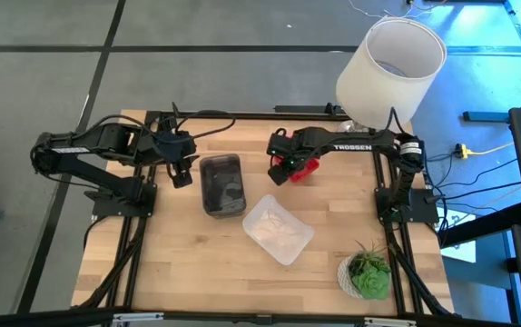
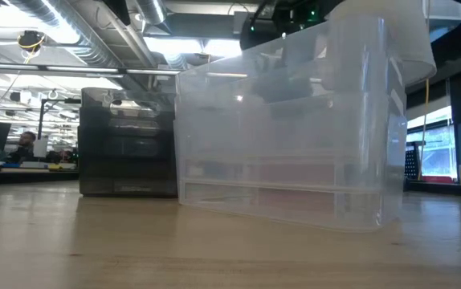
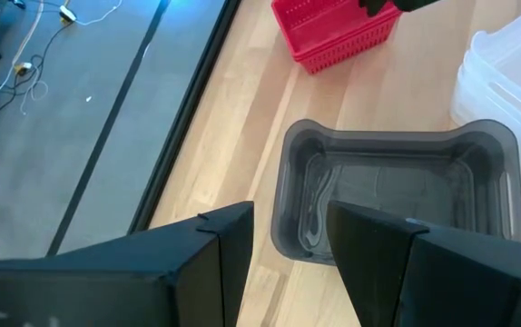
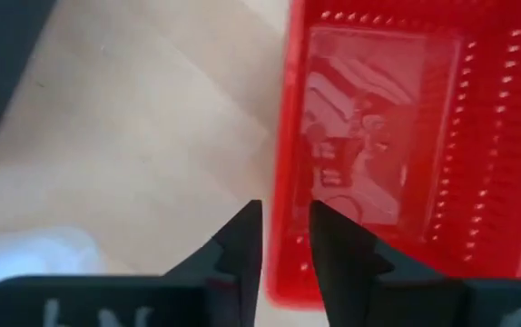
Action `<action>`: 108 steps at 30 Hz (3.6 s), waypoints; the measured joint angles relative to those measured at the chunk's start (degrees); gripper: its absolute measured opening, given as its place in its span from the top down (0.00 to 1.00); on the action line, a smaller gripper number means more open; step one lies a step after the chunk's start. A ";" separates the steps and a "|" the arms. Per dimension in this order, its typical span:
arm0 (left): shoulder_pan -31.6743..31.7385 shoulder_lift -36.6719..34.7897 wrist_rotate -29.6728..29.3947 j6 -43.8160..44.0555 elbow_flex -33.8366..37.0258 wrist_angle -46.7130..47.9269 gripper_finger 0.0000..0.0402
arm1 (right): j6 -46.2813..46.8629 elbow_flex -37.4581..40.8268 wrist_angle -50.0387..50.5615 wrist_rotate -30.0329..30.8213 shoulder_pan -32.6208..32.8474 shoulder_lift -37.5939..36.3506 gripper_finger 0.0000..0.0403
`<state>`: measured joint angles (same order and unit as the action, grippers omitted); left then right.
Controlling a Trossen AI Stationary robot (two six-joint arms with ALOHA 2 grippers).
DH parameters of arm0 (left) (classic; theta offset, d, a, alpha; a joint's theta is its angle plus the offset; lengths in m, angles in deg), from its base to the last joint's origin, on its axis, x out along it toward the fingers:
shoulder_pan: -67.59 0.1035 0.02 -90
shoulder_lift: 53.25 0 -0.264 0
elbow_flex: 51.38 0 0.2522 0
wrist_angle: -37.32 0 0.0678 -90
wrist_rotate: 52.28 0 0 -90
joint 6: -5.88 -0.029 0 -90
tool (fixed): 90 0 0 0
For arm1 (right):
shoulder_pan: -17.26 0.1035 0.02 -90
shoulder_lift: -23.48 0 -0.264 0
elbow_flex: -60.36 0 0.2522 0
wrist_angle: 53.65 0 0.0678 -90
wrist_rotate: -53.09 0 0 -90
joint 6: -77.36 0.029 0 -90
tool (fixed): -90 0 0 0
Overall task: Stack baskets by color
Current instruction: Stack the left red bin on the right red bins, then return to Home Position
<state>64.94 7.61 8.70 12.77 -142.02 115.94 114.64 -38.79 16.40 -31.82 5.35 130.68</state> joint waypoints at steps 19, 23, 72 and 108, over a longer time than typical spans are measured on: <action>-4.00 -13.92 3.44 6.51 -0.02 0.66 0.67 | -23.15 -17.28 10.38 1.08 9.05 -15.99 0.76; -6.01 -18.11 0.84 7.20 0.06 0.62 0.67 | -24.21 -14.33 8.31 4.65 11.59 -24.57 0.76; -8.35 -60.63 7.57 -6.08 44.38 -39.04 0.67 | -27.11 54.28 -25.45 -3.25 14.60 -107.10 0.76; -8.20 -60.65 3.79 -21.00 76.46 -78.88 0.67 | -28.82 84.97 -58.85 -3.64 14.50 -106.60 0.85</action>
<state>56.74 -53.04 12.50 -8.23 -65.57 37.06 85.82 46.18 -42.44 -35.45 19.85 24.08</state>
